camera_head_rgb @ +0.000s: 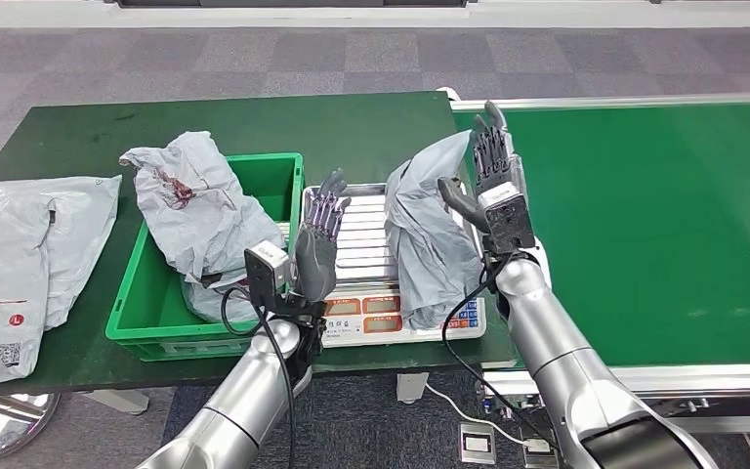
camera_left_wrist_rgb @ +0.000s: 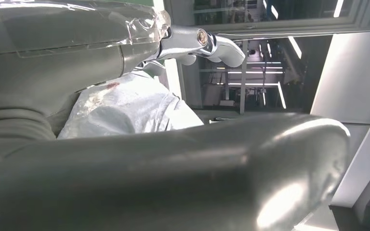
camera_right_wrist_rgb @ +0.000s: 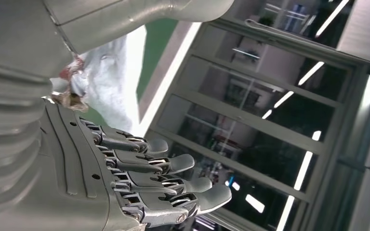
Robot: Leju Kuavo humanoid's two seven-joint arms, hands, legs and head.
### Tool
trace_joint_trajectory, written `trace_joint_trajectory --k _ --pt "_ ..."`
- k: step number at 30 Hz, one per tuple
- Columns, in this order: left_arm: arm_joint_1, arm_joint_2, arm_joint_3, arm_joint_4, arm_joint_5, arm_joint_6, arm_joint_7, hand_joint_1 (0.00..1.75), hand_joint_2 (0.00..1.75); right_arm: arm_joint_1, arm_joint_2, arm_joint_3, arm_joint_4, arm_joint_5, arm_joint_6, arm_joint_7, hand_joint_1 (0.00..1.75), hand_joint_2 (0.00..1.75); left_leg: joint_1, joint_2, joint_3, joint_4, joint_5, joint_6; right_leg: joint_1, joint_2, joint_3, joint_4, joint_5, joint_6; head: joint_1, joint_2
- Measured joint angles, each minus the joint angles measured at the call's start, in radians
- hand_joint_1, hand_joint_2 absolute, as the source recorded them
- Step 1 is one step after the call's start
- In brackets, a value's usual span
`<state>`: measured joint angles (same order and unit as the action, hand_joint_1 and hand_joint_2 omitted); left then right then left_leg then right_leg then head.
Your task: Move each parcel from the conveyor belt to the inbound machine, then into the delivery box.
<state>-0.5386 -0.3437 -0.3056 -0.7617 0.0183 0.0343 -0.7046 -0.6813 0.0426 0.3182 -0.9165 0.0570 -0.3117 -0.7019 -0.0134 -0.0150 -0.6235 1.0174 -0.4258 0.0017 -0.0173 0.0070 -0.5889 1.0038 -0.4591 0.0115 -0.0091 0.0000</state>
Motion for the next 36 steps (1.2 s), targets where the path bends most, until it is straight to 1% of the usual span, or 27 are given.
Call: trace_joint_trajectory --k 2,6,9,14,18,20,22,25,28,29,31,34,36 --pt "-0.002 0.0 0.0 0.002 0.0 0.0 0.0 0.0 0.0 0.003 -0.003 0.0 -0.017 -0.018 0.025 0.0 0.0 1.75 0.0 0.0 0.0 0.0 0.0 0.0 0.0 0.0 0.0 0.0 0.0 0.0 0.0 0.0" --pt "-0.003 0.0 0.0 0.005 0.0 0.006 0.0 0.0 0.0 0.008 -0.012 0.0 -0.024 -0.069 0.121 0.001 0.0 0.0 0.0 0.0 0.0 0.0 0.0 0.0 0.0 0.0 0.0 0.0 0.0 0.0 0.0 0.0" --pt "-0.003 0.001 0.0 0.005 0.0 0.009 0.0 0.0 0.0 0.011 -0.024 -0.002 -0.008 -0.082 0.159 0.001 0.0 0.0 0.0 0.0 0.0 0.0 0.0 0.0 0.0 0.0 0.0 0.0 0.0 0.0 0.0 0.0" --pt "-0.003 0.006 0.0 0.005 -0.001 0.017 0.0 0.0 0.0 0.002 -0.048 -0.007 0.075 -0.079 0.182 0.004 0.0 0.0 0.0 -0.001 0.0 0.0 0.0 0.0 0.0 -0.001 0.001 0.0 0.0 0.0 0.0 0.0" --pt "0.001 0.012 0.0 -0.002 -0.009 0.023 0.0 0.0 0.0 -0.029 -0.06 -0.003 0.219 -0.002 0.233 0.065 0.0 0.0 0.0 -0.001 0.0 0.0 0.0 0.0 0.0 -0.001 0.001 0.0 0.0 0.0 0.0 0.0" --pt "0.006 0.016 0.0 -0.007 -0.014 0.024 0.0 0.0 0.0 -0.033 -0.062 0.005 0.279 0.038 0.241 0.07 0.0 0.87 0.0 -0.002 0.0 0.0 0.0 0.0 0.0 -0.002 0.001 0.0 0.0 0.0 0.0 0.0" --pt "0.014 0.019 0.0 -0.014 -0.017 0.032 0.0 0.0 0.0 -0.03 -0.062 0.009 0.309 0.044 0.193 0.038 0.0 1.75 0.0 -0.002 0.0 0.0 0.0 0.0 0.0 -0.002 0.001 0.0 0.0 0.0 0.0 0.0" --pt "0.02 0.021 0.0 -0.028 -0.019 0.055 0.0 0.0 0.0 0.001 -0.063 0.004 0.268 0.012 0.042 0.005 0.0 1.75 0.0 -0.002 0.0 0.0 0.0 0.0 0.0 -0.002 0.001 0.0 0.0 0.0 0.0 0.0" --pt "0.023 0.027 -0.004 -0.063 -0.033 0.092 0.0 0.0 0.0 0.088 -0.072 -0.039 0.131 -0.028 -0.132 0.0 0.0 1.75 0.0 -0.002 0.0 0.0 -0.001 0.001 0.0 -0.002 0.001 0.0 -0.002 0.0 0.0 0.0" --pt "0.024 0.03 -0.006 -0.075 -0.037 0.103 0.0 0.0 0.0 0.121 -0.074 -0.062 0.085 -0.039 -0.174 0.0 0.0 1.75 0.0 -0.003 0.0 0.0 -0.002 0.001 0.0 -0.003 0.001 0.0 -0.002 0.001 0.0 0.0" --pt "0.024 0.034 -0.01 -0.091 -0.039 0.114 0.0 0.0 0.0 0.169 -0.077 -0.103 0.022 -0.05 -0.217 0.0 0.0 1.75 0.0 -0.003 0.0 0.0 -0.002 0.001 0.0 -0.003 0.002 0.0 -0.002 0.001 0.0 0.0" --pt "0.025 0.04 -0.016 -0.109 -0.04 0.116 0.0 0.0 0.0 0.223 -0.085 -0.147 -0.052 -0.058 -0.23 0.0 0.0 1.75 0.0 -0.002 0.0 0.0 -0.003 0.001 0.0 -0.002 0.001 -0.001 -0.002 0.001 0.0 0.0" --pt "0.026 0.042 -0.019 -0.118 -0.04 0.116 0.0 0.0 0.87 0.249 -0.091 -0.165 -0.093 -0.062 -0.233 0.0 0.0 1.75 -0.001 -0.001 0.0 0.0 -0.003 0.001 -0.001 -0.002 0.001 -0.001 -0.002 0.001 0.0 0.0"
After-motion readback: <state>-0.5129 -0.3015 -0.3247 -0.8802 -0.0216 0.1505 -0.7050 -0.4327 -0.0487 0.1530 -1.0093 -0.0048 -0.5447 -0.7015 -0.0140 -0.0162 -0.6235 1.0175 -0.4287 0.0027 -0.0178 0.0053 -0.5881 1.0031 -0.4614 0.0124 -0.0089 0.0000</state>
